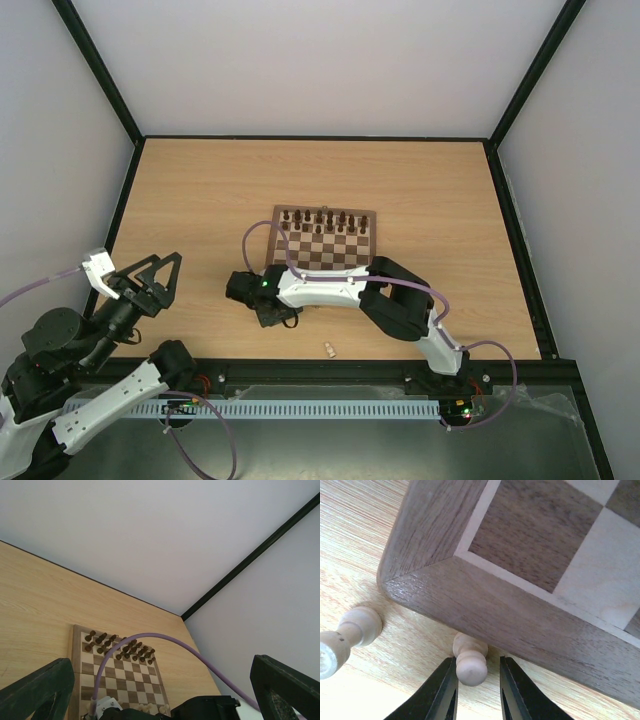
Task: Set up the chess pieces on the board
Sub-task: Pick up the chess piece at the center of the board.
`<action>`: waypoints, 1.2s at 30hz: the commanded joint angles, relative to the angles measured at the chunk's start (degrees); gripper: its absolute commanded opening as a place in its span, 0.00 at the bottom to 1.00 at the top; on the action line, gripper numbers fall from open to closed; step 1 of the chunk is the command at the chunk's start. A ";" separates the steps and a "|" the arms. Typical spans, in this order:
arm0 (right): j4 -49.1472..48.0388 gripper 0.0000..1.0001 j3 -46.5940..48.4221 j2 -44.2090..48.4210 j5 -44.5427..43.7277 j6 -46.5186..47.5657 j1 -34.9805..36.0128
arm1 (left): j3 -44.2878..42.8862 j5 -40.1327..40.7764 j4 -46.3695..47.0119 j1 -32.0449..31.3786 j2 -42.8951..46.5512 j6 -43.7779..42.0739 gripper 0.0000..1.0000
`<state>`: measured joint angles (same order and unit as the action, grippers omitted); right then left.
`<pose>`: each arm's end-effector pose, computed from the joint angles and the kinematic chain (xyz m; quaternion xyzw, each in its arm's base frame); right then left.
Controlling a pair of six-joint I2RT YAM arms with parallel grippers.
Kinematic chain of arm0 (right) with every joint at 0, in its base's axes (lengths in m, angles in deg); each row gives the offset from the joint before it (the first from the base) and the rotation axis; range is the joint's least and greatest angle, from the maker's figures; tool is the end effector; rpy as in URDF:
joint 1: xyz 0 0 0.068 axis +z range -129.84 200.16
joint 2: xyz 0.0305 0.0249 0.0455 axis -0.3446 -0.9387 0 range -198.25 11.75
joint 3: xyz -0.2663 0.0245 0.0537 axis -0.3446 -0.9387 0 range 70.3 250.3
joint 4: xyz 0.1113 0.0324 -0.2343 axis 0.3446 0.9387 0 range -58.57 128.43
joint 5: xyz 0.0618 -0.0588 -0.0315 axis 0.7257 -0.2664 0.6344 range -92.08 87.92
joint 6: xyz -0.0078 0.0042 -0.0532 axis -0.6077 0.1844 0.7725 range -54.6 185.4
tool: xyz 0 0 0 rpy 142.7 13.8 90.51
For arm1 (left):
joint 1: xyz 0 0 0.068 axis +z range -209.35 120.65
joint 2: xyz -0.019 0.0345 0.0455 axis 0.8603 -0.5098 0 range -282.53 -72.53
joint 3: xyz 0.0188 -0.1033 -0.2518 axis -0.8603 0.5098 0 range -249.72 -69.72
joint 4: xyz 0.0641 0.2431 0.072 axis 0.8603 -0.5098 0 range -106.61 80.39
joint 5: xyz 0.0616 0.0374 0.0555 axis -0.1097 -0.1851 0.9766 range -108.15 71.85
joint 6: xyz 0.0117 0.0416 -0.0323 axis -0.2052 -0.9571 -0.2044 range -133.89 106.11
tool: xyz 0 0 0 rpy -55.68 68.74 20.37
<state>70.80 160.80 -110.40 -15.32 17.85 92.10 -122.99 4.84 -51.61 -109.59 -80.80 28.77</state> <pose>0.1429 0.4118 0.1568 -0.1884 0.9617 0.0841 0.1807 0.0083 0.0118 0.3728 -0.0997 0.6826 -0.4207 0.5892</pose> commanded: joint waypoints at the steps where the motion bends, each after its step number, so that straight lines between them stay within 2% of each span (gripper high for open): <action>1: 1.67 0.25 -0.06 1.12 -1.28 0.41 -0.40 | 0.53 0.40 0.07 -0.21 0.27 -0.21 0.99; 15: 1.26 0.25 3.58 0.42 -1.49 1.49 -1.05 | 0.63 0.75 0.21 -0.17 -0.15 -0.45 0.99; 24: 1.64 0.09 2.63 0.96 -0.72 1.76 -1.23 | 0.87 0.82 0.50 -0.21 -0.33 -0.53 0.99; 29: 1.39 0.06 -0.30 5.44 -0.96 2.06 -0.31 | 1.39 0.75 0.90 -0.20 -0.73 -0.46 0.99; 36: 2.58 0.06 -8.18 17.51 -1.53 1.46 0.48 | 2.49 0.63 2.36 -0.21 -1.83 -0.21 0.99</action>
<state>70.23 155.56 -100.32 -15.69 19.75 92.03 -121.42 4.86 -51.04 -109.59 -81.35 28.77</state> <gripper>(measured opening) 0.105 0.993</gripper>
